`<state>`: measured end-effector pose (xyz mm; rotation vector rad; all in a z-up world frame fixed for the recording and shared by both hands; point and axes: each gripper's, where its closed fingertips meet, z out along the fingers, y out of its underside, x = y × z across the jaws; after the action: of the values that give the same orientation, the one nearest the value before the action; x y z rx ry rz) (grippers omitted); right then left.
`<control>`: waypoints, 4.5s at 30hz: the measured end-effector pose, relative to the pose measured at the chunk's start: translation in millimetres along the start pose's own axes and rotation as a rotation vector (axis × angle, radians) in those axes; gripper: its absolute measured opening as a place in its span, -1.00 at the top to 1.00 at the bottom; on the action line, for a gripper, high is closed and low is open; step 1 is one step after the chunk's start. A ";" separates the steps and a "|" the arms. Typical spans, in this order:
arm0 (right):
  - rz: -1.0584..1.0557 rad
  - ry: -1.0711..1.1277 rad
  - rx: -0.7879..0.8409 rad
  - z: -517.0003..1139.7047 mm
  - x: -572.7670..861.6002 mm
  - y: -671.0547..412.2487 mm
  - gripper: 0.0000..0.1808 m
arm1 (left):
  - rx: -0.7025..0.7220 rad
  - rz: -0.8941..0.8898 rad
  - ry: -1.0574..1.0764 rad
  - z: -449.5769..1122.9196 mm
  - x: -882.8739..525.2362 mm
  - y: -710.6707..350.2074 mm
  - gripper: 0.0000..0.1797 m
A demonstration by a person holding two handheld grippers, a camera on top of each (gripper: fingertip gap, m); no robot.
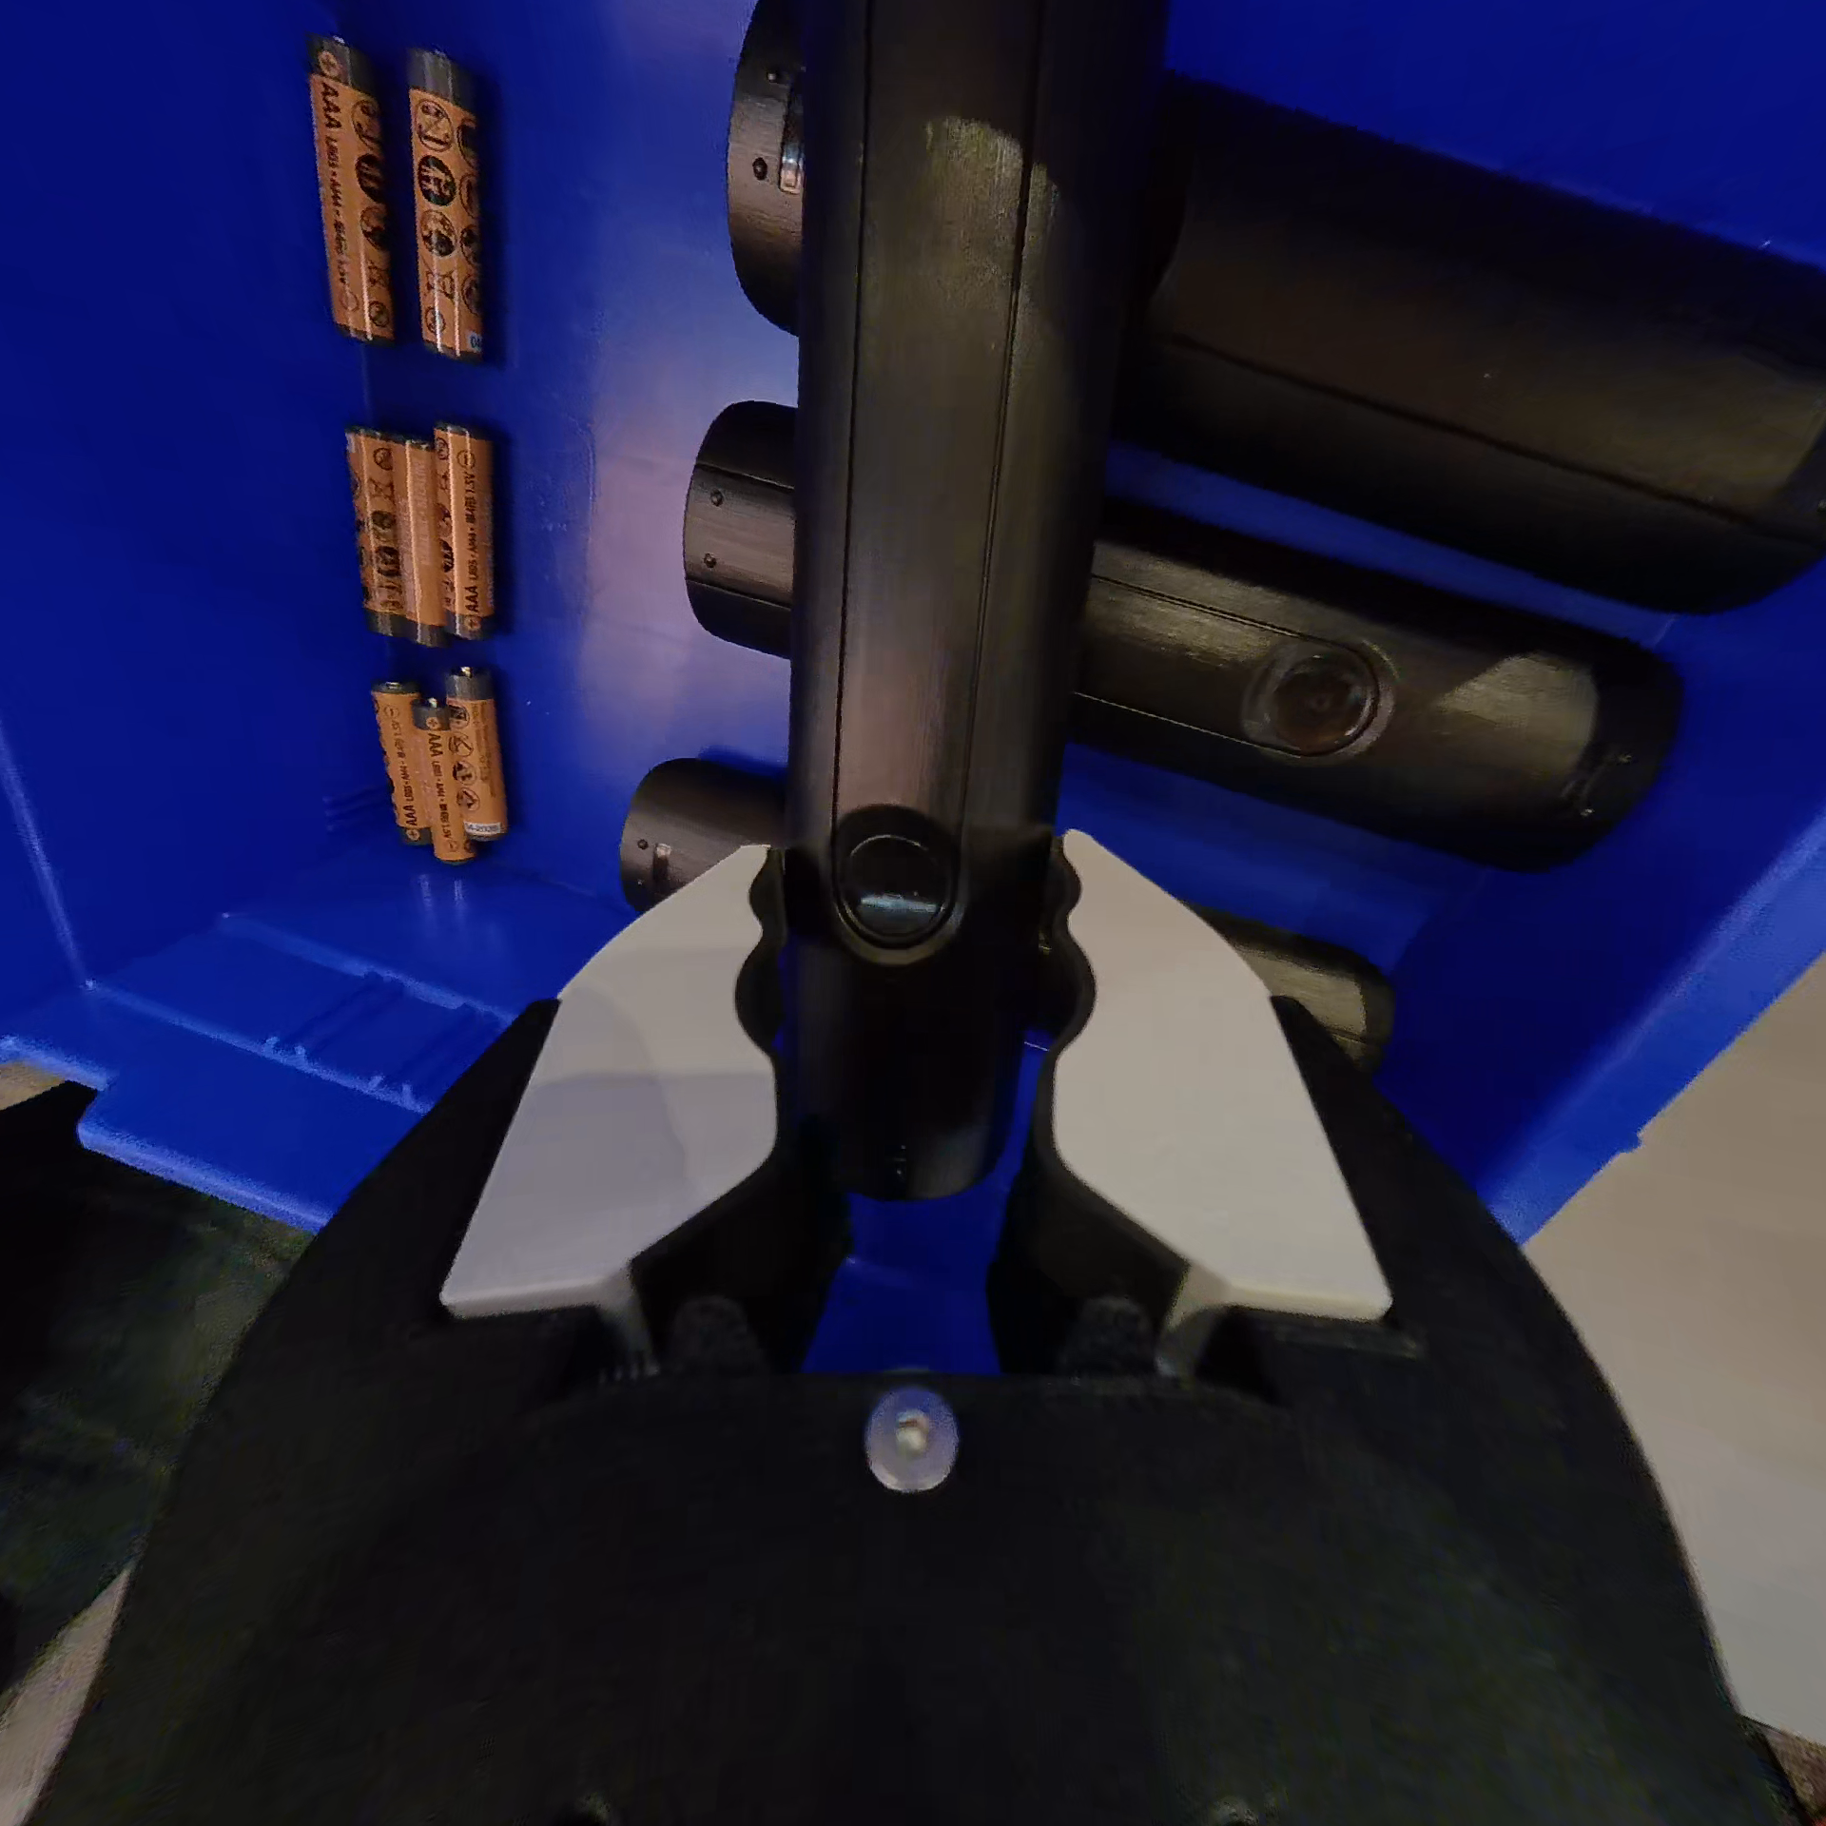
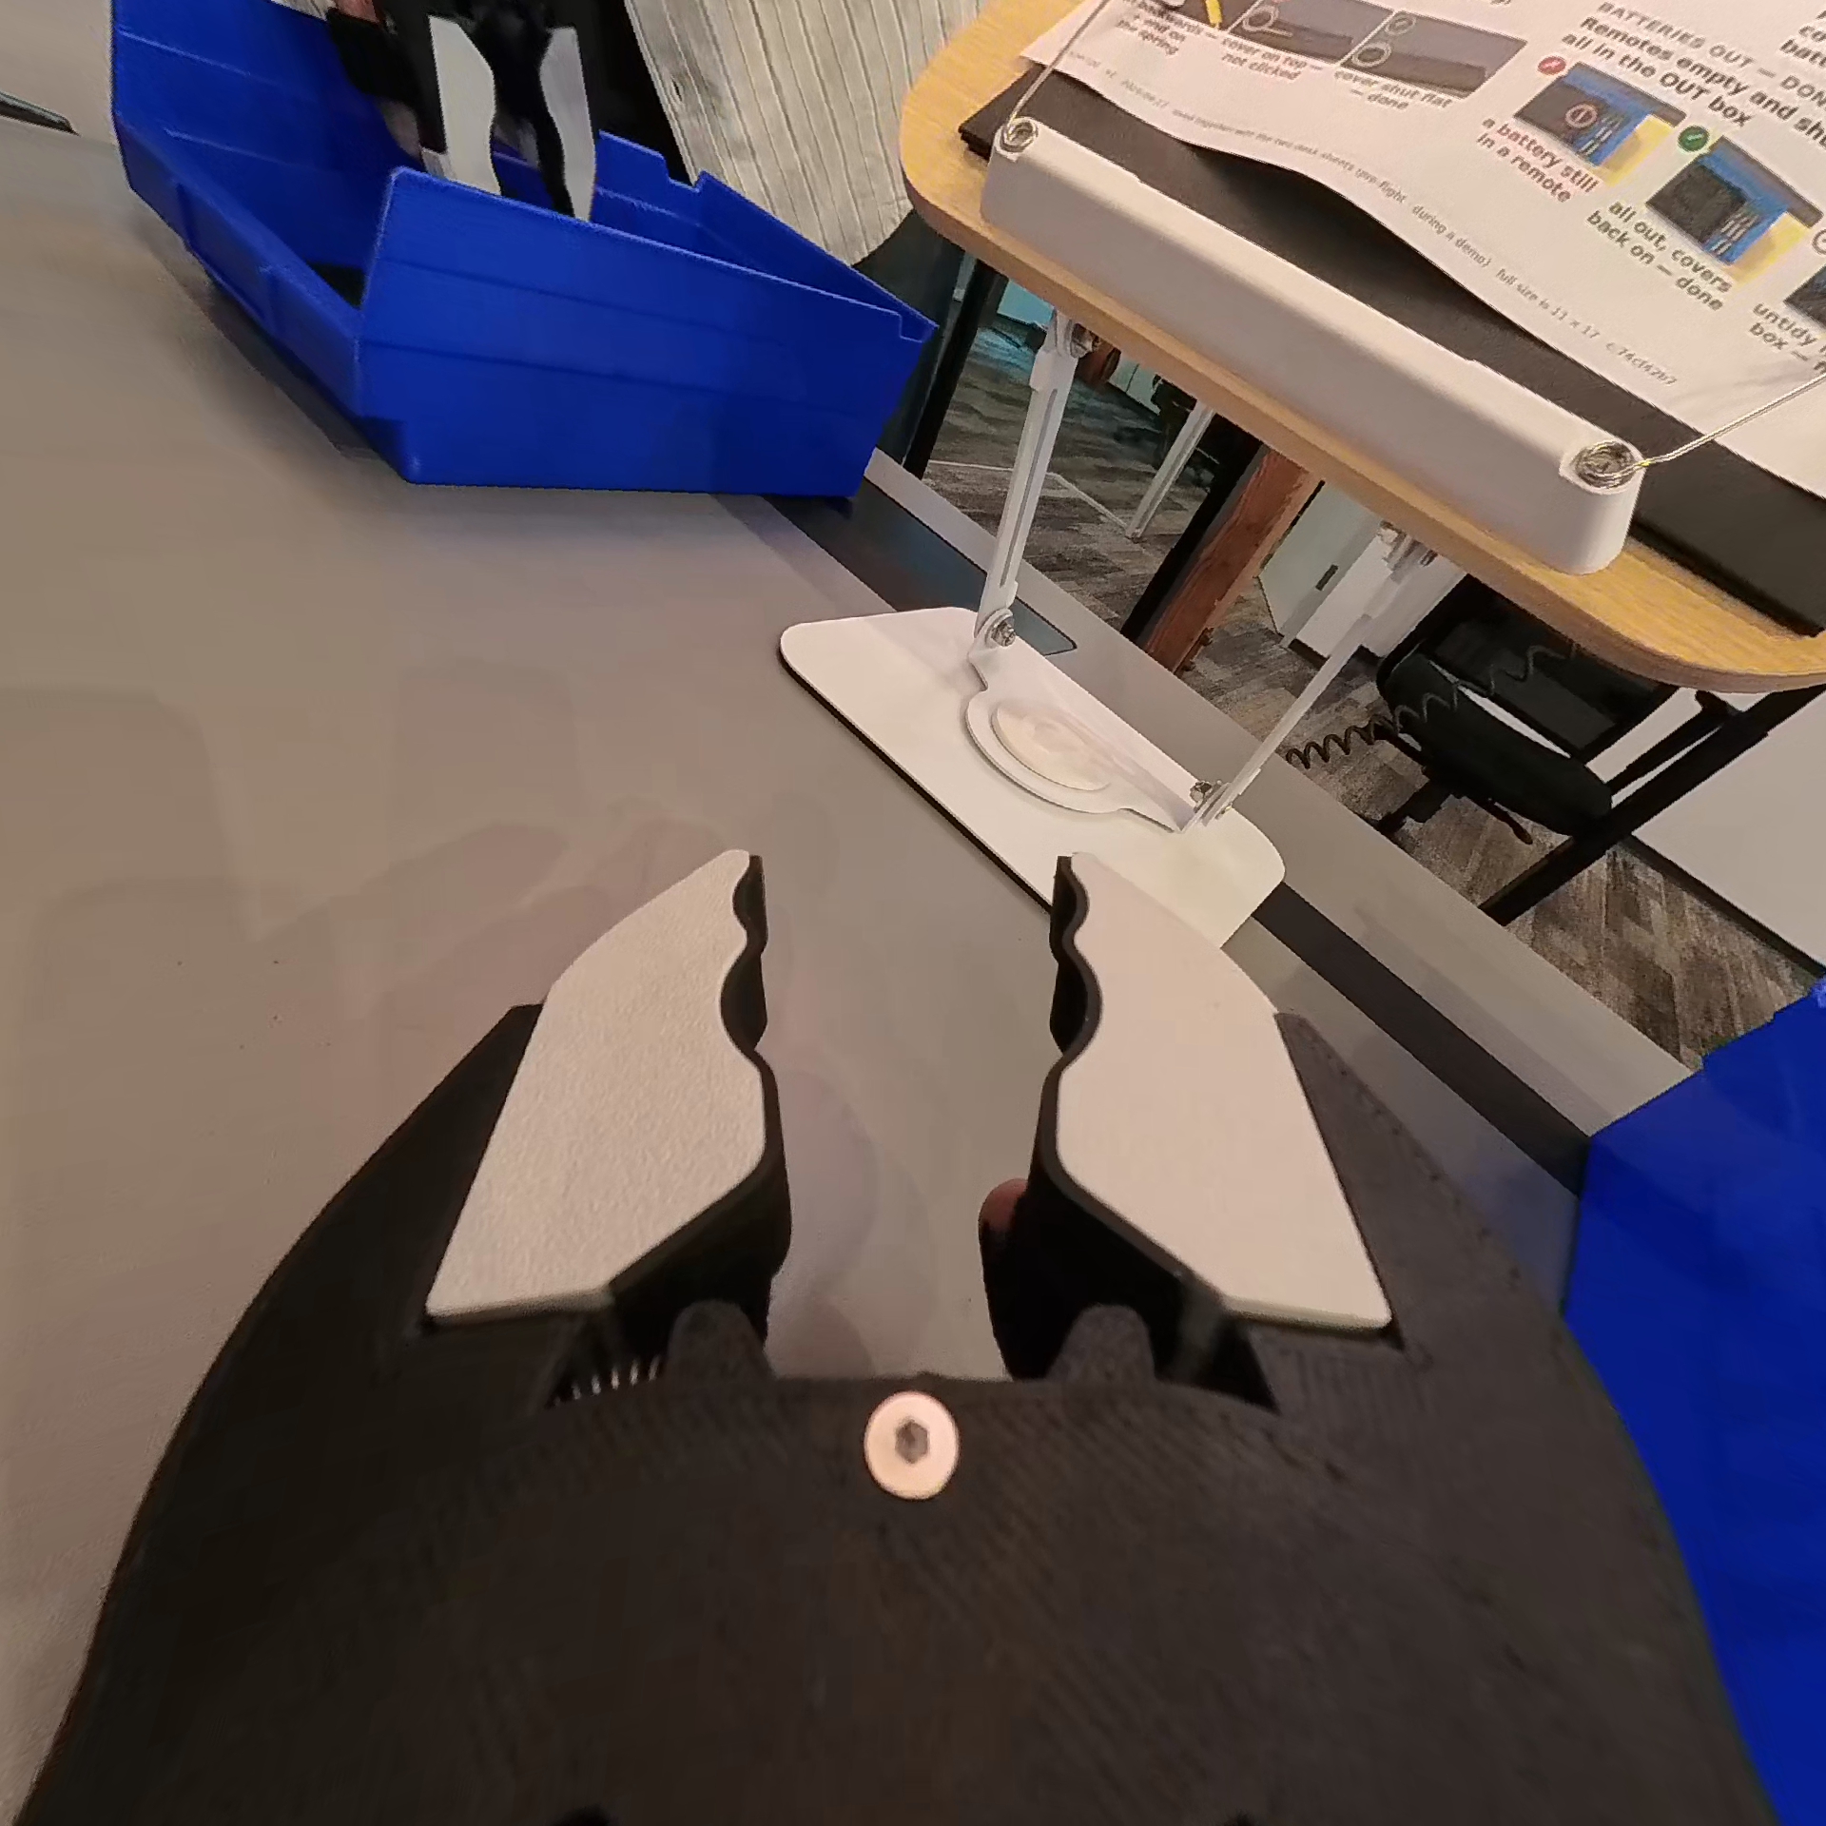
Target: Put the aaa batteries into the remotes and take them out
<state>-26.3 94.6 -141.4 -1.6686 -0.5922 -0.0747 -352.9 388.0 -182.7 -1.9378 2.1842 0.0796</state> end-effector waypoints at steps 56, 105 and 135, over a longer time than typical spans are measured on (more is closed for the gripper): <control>0.955 -0.681 0.106 3.1 -68.3 -67.3 0.66 | 0.465 0.444 -0.457 -79.6 227.5 -236.0 0.43; 1.028 -0.737 0.149 -1.6 -54.0 -53.0 0.74 | -0.125 0.149 -0.075 59.1 -95.5 -43.9 0.83; 1.019 -0.714 0.151 -1.8 -47.7 -50.2 0.74 | 0.110 0.038 -0.093 -11.3 -64.1 -69.9 0.87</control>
<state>-88.0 80.2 -113.5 -1.6501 -0.1829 1.3033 -278.6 439.4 -151.5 -1.7967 2.1194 0.0534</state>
